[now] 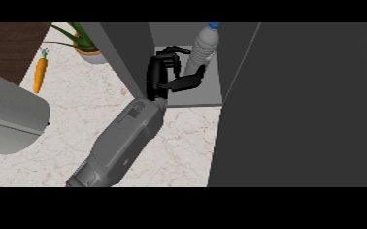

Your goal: Pick up the bottled water, place it into the cabinet and close the cabinet

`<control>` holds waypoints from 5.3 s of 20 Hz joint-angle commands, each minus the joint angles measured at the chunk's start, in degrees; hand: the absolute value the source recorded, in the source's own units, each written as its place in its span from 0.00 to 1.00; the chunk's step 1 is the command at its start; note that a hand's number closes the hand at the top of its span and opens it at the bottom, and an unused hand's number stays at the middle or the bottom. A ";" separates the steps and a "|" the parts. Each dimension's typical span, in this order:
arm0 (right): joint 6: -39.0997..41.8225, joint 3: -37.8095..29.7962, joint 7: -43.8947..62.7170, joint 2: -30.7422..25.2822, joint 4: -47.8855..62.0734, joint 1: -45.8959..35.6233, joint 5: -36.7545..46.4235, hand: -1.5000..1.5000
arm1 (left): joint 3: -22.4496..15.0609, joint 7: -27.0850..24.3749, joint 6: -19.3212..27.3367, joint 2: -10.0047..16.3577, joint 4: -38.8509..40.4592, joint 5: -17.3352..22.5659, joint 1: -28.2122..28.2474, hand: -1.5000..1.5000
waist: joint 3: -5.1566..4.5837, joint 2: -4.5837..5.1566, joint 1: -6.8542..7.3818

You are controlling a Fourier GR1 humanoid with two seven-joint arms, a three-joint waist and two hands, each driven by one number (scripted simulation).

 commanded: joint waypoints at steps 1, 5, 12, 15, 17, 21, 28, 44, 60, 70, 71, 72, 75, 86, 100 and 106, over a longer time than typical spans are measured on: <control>-0.57 2.76 0.49 1.24 -3.50 1.47 0.86 0.00 | 1.24 -2.54 2.57 -0.01 7.80 1.57 -5.33 1.00 | -0.01 0.07 -0.31; 2.70 -3.38 -0.09 -2.59 -6.50 3.40 -4.97 0.00 | 4.31 -5.88 0.35 -0.01 16.57 1.21 -8.35 1.00 | 0.02 0.34 -0.75; 1.39 1.81 -1.37 -0.16 -5.22 4.35 -0.64 0.00 | 4.52 -9.46 4.55 -0.01 24.22 2.14 -12.26 1.00 | -0.06 0.59 -1.88; 3.42 -2.75 -0.32 -2.29 -5.36 3.11 -4.31 0.00 | 6.97 -10.73 3.19 -0.01 28.67 0.81 -15.72 1.00 | -0.05 0.93 -1.75; 3.33 -2.64 -3.11 -1.10 -4.12 3.73 -4.35 0.00 | 6.36 -12.62 4.95 0.00 30.28 -0.52 -15.71 1.00 | -0.03 0.96 -2.02; 4.61 -4.05 -1.08 -2.36 -6.60 4.38 -5.80 0.00 | 5.79 -10.32 3.92 0.07 33.68 -2.22 -18.67 0.00 | -0.01 0.76 -1.60; 5.22 -2.27 -3.49 -0.97 -3.07 3.94 -3.75 0.00 | 8.73 -12.46 1.37 0.75 35.59 -0.50 -19.64 0.00 | -0.05 1.18 -2.39; 6.07 -2.55 -3.95 0.18 -4.03 5.48 -3.70 0.00 | 11.12 -16.39 -10.64 0.01 33.87 -0.18 -21.50 0.00 | -0.05 0.85 -2.08; 6.40 -4.09 -3.38 0.99 -4.21 6.28 -1.77 0.00 | 2.34 -8.90 -18.01 -0.01 8.32 6.65 -8.43 0.00 | 0.02 -0.74 1.53; 9.33 -1.90 -0.92 -4.47 -5.46 4.73 2.54 0.00 | -4.56 -2.55 -14.49 2.97 -16.75 3.72 12.46 1.00 | 0.00 -1.16 3.22; 9.90 -2.05 1.43 -5.56 -6.17 3.21 2.04 1.00 | -3.80 -1.41 -15.33 5.56 -18.55 4.12 13.20 1.00 | -0.03 -1.04 3.34; 9.81 -1.39 2.10 -5.80 -5.62 1.65 3.26 1.00 | -5.59 -1.73 -14.90 6.19 -21.80 3.18 16.19 1.00 | -0.06 -1.23 3.97; 12.86 0.61 1.24 -8.16 -4.07 3.29 1.18 1.00 | -7.05 -0.87 -14.95 8.77 -29.67 2.66 23.39 1.00 | 0.02 -0.89 3.01; 9.03 17.54 13.56 0.09 -1.78 -5.63 4.58 1.00 | -8.10 -2.18 -13.40 18.87 -53.84 -0.56 46.05 1.00 | -0.05 -0.63 2.83; -1.26 30.13 21.45 14.12 14.78 -31.20 13.81 1.00 | 0.08 -4.01 -20.27 26.36 -62.42 4.00 58.60 1.00 | -0.11 -0.59 3.42; -10.00 24.44 23.06 13.94 22.01 -40.40 12.95 1.00 | 4.67 -4.93 -26.13 29.45 -62.54 7.86 61.12 1.00 | -0.18 -0.35 4.63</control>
